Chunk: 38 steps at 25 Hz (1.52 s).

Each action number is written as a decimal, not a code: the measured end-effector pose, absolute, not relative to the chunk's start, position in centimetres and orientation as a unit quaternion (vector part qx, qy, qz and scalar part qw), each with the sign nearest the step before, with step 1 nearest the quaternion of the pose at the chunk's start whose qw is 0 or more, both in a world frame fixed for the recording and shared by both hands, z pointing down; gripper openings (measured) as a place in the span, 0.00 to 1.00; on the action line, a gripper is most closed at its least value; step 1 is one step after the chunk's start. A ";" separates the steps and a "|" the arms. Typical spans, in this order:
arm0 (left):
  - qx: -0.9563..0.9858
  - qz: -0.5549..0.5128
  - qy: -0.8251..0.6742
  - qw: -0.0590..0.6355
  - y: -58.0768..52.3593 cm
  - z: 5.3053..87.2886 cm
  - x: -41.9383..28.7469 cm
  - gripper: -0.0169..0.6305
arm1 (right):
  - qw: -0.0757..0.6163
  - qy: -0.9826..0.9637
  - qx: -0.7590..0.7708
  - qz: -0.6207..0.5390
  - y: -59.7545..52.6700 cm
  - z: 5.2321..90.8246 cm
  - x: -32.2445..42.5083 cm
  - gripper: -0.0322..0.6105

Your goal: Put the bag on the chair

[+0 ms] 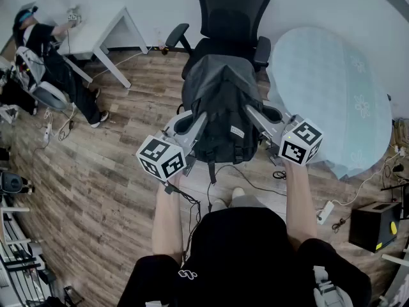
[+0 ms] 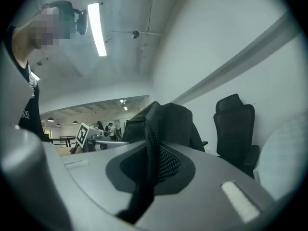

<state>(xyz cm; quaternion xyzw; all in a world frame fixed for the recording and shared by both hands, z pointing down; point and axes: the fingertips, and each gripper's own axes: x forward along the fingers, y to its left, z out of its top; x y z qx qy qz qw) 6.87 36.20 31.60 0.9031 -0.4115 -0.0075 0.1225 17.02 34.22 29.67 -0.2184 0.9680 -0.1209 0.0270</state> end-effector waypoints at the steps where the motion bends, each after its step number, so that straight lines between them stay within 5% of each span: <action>1: 0.903 -0.008 -0.413 0.120 36.1 31.4 7.1 0.05 | 0.028 0.968 -0.220 -0.120 34.1 29.5 17.3 0.08; 20: 0.901 -0.025 -0.427 0.075 34.3 28.7 11.4 0.05 | 0.075 0.971 -0.200 -0.104 32.2 27.0 22.4 0.08; 38: 0.880 -0.029 -0.452 0.142 25.7 35.8 4.6 0.05 | 0.048 0.968 -0.182 -0.164 23.0 34.0 15.5 0.08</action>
